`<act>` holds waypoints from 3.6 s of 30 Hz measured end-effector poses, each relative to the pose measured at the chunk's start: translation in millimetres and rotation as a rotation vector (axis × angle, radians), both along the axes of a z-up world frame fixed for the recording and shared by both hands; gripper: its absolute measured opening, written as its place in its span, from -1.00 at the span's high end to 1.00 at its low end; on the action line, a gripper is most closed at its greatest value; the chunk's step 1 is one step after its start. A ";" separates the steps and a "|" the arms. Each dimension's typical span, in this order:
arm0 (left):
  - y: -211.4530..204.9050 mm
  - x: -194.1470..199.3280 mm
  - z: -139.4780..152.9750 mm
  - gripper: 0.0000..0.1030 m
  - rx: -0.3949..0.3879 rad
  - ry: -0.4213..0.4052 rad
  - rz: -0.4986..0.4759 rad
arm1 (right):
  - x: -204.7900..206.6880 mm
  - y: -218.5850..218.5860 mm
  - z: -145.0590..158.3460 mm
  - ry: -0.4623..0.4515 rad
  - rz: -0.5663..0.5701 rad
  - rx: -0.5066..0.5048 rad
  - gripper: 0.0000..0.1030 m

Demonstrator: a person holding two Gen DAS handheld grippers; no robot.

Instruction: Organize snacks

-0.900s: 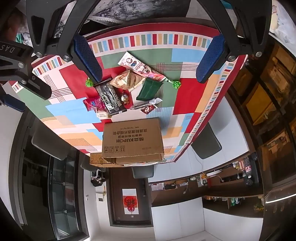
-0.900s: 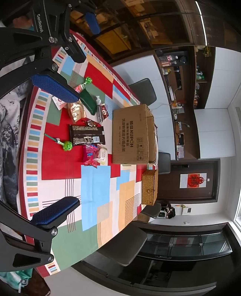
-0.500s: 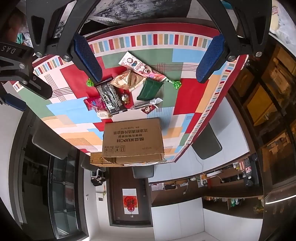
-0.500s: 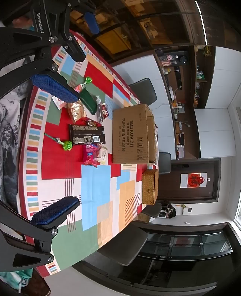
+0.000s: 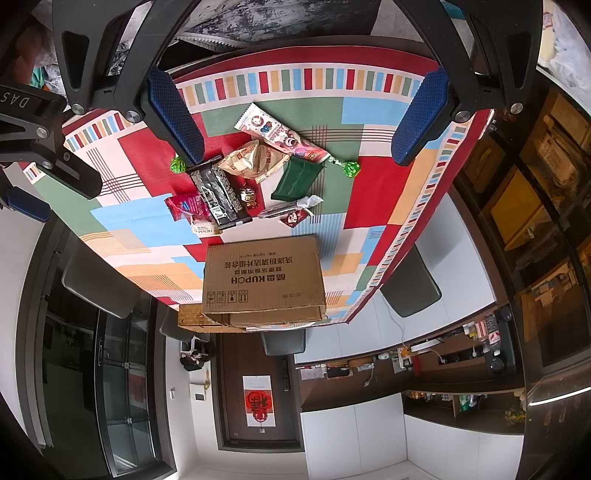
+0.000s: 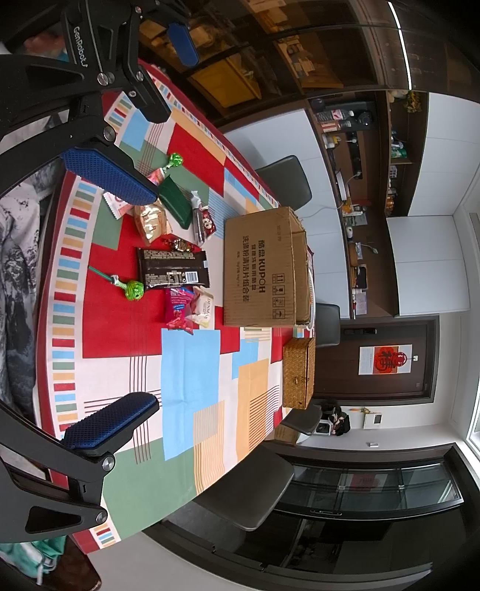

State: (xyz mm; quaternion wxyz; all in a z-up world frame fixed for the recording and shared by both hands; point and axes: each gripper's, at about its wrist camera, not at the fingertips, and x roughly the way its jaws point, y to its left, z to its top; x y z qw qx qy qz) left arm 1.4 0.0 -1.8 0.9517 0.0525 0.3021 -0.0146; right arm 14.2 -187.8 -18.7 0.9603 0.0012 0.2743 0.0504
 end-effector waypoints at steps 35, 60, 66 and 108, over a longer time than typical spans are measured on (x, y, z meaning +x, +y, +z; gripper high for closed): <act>3.6 -1.6 0.3 -1.00 0.001 -0.006 0.002 | -0.2 -0.8 -0.2 0.001 0.000 0.001 -0.99; 2.8 4.8 4.9 -1.00 -0.002 -0.003 -0.009 | 3.1 0.3 -1.5 0.011 0.001 0.000 -0.99; -0.1 17.0 -2.6 -1.00 0.006 0.035 -0.016 | 15.9 1.8 -7.4 0.044 0.005 0.001 -0.99; -56.1 132.4 -99.5 -0.58 0.205 0.386 -0.390 | 148.4 10.1 -111.1 0.599 0.091 0.059 -0.21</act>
